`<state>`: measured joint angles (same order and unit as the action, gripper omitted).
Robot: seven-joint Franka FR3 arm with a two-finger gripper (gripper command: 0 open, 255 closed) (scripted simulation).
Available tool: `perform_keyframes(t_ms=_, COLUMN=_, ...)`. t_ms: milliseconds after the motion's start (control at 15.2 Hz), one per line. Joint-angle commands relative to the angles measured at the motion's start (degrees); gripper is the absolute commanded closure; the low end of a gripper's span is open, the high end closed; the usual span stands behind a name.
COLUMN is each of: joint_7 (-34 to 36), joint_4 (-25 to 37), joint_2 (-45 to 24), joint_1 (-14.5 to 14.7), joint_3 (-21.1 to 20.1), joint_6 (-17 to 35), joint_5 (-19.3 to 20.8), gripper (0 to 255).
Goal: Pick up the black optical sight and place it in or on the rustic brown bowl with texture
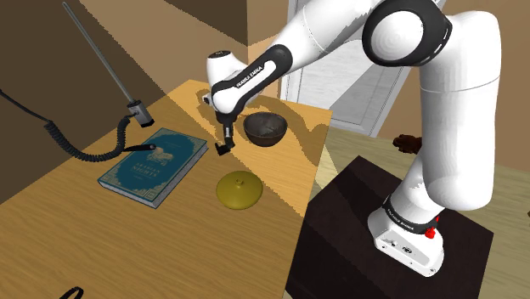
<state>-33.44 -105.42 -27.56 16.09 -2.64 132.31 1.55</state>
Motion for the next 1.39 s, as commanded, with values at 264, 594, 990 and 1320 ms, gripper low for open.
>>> perform_keyframes(t_ms=264, joint_7=-0.1, joint_4=0.85, joint_2=2.71, joint_1=-0.06, joint_3=-0.1, joint_6=-3.58, joint_5=-0.17, gripper=255)
perform_keyframes(t_ms=594, joint_7=-0.18, joint_4=1.91, joint_2=4.76, joint_1=-0.1, joint_3=-0.16, joint_6=-6.68, joint_5=-0.31, gripper=255)
perform_keyframes(t_ms=990, joint_7=-0.27, joint_4=3.58, joint_2=6.93, joint_1=-0.14, joint_3=-0.23, joint_6=-10.52, joint_5=-0.45, gripper=255)
perform_keyframes(t_ms=1320, joint_7=-0.33, joint_4=5.33, joint_2=8.48, joint_1=-0.17, joint_3=-0.27, joint_6=-13.82, joint_5=-0.55, gripper=255)
